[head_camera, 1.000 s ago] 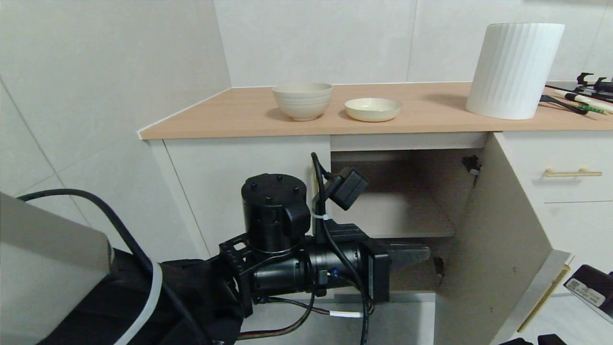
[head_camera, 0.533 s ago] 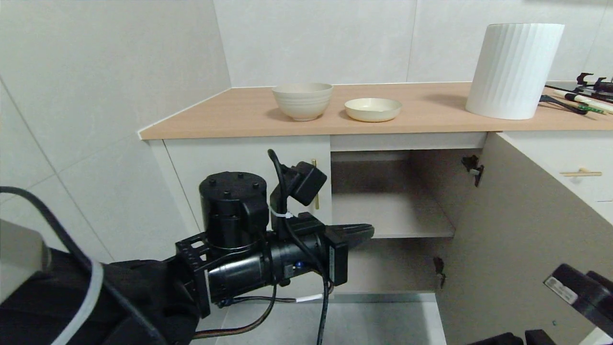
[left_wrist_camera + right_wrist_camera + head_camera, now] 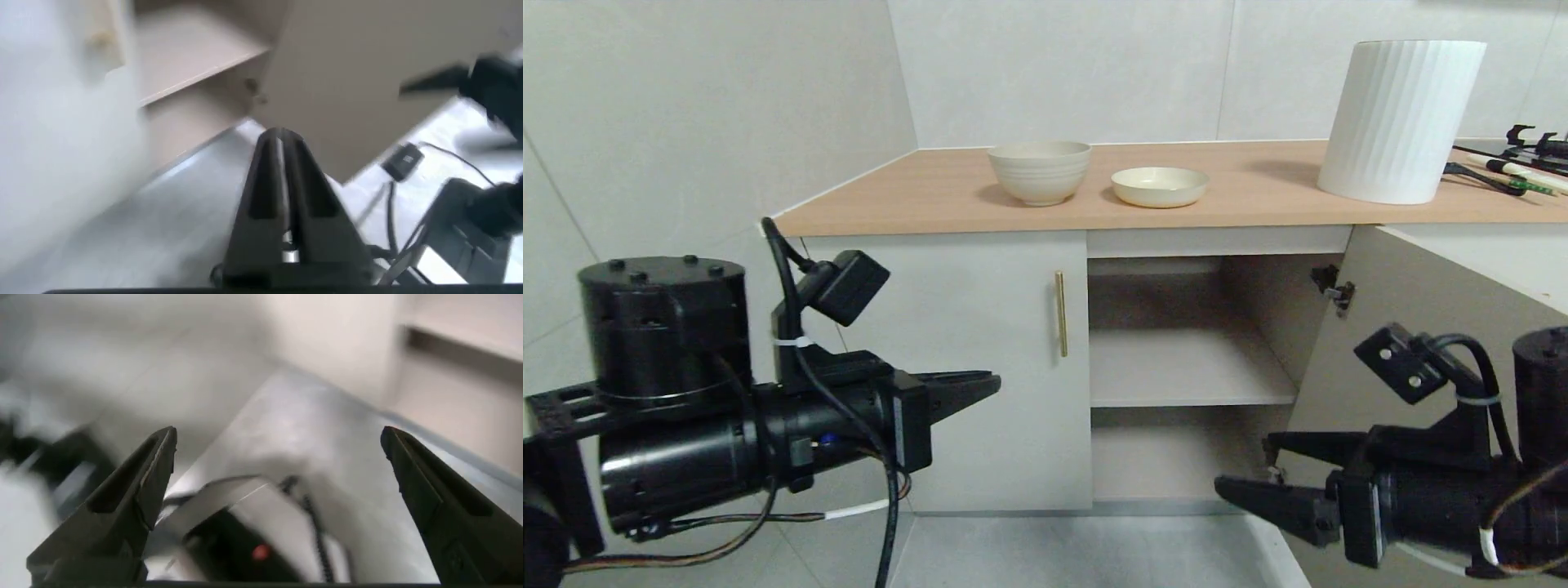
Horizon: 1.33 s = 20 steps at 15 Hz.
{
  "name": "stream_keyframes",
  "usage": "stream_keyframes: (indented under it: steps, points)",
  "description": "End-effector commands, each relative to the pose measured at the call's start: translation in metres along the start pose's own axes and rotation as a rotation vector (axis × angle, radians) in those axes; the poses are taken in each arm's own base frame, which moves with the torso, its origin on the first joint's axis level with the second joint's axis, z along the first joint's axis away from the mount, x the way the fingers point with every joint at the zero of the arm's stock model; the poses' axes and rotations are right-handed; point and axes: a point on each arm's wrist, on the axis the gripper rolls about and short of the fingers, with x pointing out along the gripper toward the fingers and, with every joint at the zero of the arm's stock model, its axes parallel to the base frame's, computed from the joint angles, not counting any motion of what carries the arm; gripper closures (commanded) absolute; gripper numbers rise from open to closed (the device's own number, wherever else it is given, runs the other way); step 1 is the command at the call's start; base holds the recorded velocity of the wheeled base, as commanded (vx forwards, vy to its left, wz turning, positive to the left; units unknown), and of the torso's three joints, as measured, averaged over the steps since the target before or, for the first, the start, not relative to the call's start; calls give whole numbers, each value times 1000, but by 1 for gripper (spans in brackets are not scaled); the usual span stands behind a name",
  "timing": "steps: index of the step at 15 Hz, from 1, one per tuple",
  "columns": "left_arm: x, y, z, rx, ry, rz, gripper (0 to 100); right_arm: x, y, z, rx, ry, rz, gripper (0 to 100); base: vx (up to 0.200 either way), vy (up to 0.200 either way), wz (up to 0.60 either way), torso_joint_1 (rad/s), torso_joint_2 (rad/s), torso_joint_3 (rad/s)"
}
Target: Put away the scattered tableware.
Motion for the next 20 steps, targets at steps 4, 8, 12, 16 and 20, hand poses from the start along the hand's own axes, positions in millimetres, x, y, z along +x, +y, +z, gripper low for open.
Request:
stream_keyframes:
  steps: [4,8,12,16,20]
  points:
    - [-60,6,7,-12,-99,116,0,38,-40,48,53,-8,-152,0,0,0,0,0,0,0]
    - [-81,27,16,-12,-163,257,0,45,-60,77,16,83,-235,0,0,0,0,0,0,0]
    - [-74,31,20,-17,-154,259,0,18,-40,74,64,82,-322,0,0,0,0,0,0,0]
    - [-70,33,18,-23,-137,253,0,-15,-9,80,23,20,-261,0,0,0,0,0,0,0]
    - [-70,33,17,-26,-131,254,0,-16,-7,78,20,36,-248,0,100,0,0,0,0,4]
